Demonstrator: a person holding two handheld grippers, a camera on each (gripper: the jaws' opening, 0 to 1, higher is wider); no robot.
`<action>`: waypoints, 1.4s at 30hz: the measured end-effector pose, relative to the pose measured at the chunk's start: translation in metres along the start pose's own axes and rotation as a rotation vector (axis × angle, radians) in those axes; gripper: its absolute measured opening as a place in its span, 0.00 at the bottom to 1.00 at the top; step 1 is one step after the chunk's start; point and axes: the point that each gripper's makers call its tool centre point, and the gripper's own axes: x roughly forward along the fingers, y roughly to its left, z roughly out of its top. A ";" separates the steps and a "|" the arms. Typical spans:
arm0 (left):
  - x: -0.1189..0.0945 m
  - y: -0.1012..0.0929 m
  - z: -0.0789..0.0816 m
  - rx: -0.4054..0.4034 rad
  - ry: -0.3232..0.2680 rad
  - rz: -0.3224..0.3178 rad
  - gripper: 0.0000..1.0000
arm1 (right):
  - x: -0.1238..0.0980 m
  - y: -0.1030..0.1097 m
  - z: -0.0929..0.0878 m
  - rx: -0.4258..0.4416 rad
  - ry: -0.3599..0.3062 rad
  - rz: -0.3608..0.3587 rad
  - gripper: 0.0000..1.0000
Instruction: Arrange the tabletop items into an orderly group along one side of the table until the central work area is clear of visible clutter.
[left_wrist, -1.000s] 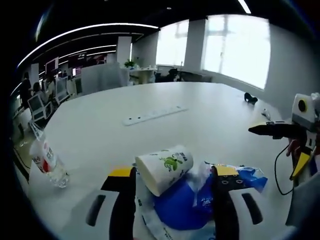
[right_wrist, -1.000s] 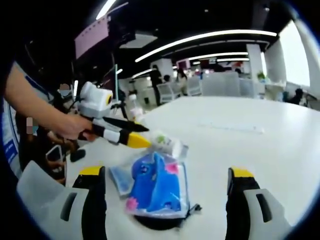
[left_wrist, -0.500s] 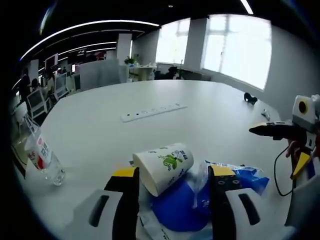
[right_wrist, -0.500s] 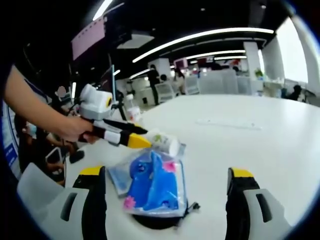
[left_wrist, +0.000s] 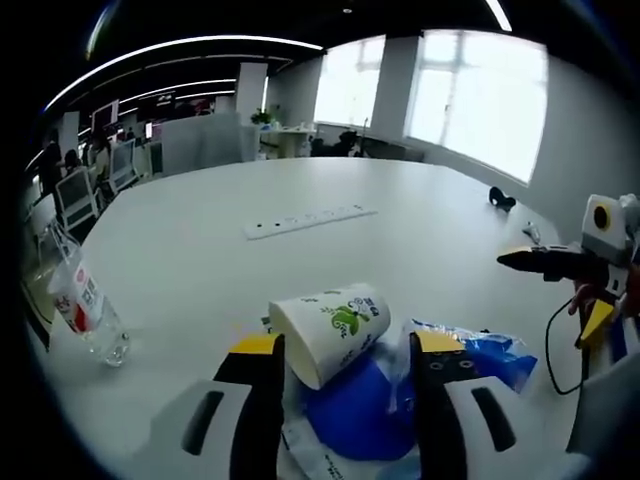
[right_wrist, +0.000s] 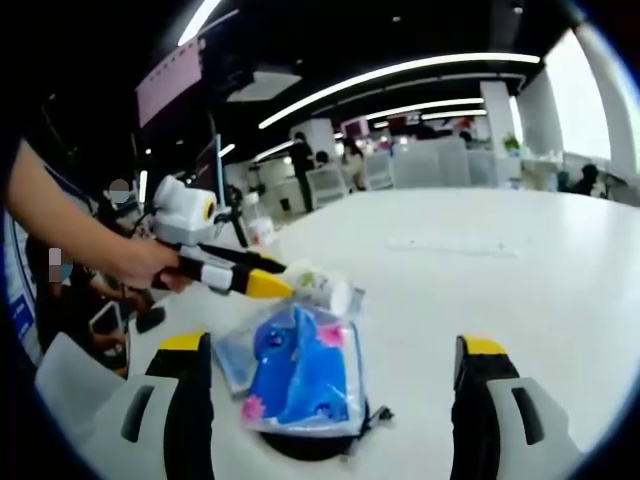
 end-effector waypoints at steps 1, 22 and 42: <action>0.000 0.000 0.000 -0.004 0.001 -0.001 0.49 | 0.000 0.000 0.000 0.000 0.001 0.000 0.99; 0.010 0.005 -0.005 -0.030 -0.007 -0.020 0.31 | -0.002 -0.009 -0.007 0.008 0.029 -0.023 0.98; 0.006 0.020 -0.009 -0.090 -0.040 -0.009 0.21 | -0.001 -0.007 -0.014 -0.010 0.064 -0.035 0.98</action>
